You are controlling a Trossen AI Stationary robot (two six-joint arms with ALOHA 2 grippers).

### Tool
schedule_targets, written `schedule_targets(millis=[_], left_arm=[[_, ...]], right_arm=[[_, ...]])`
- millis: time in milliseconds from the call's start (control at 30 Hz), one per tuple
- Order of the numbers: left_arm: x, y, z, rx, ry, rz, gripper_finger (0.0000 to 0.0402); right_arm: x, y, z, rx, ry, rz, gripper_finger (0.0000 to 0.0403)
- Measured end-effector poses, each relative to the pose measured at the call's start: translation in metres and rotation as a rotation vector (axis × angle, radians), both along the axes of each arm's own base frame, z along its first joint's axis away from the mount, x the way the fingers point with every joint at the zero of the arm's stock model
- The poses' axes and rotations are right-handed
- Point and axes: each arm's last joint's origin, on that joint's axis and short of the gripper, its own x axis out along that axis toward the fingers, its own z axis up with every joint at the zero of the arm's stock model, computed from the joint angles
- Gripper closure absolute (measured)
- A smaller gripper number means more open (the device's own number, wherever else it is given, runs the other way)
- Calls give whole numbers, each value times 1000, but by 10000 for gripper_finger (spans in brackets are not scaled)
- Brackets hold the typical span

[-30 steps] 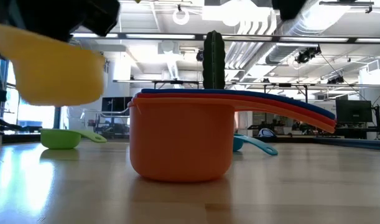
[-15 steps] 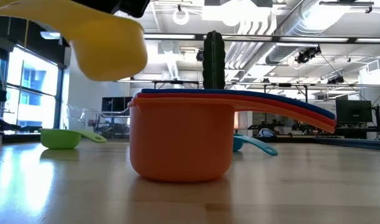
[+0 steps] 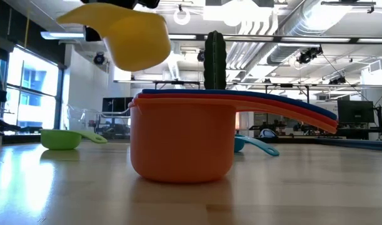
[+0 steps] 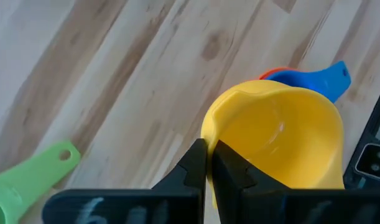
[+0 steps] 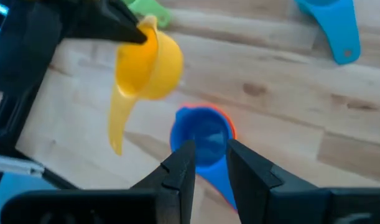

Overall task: Nest measuring cups in basket
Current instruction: Stack the yellow measuring cup on the dark blue measuring cup

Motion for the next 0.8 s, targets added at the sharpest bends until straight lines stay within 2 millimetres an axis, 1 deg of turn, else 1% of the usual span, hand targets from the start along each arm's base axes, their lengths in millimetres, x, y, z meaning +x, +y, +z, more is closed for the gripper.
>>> schedule_targets(millis=[367, 533, 800], left_arm=[[6, 1, 13, 108, -90, -11, 398], [10, 0, 18, 124, -141, -28, 398], [14, -3, 20, 114, -192, -23, 398]], right_arm=[[24, -29, 1, -7, -1, -9, 267], [34, -37, 2, -11, -19, 11, 263], [39, -49, 1, -25, -2, 4, 263]])
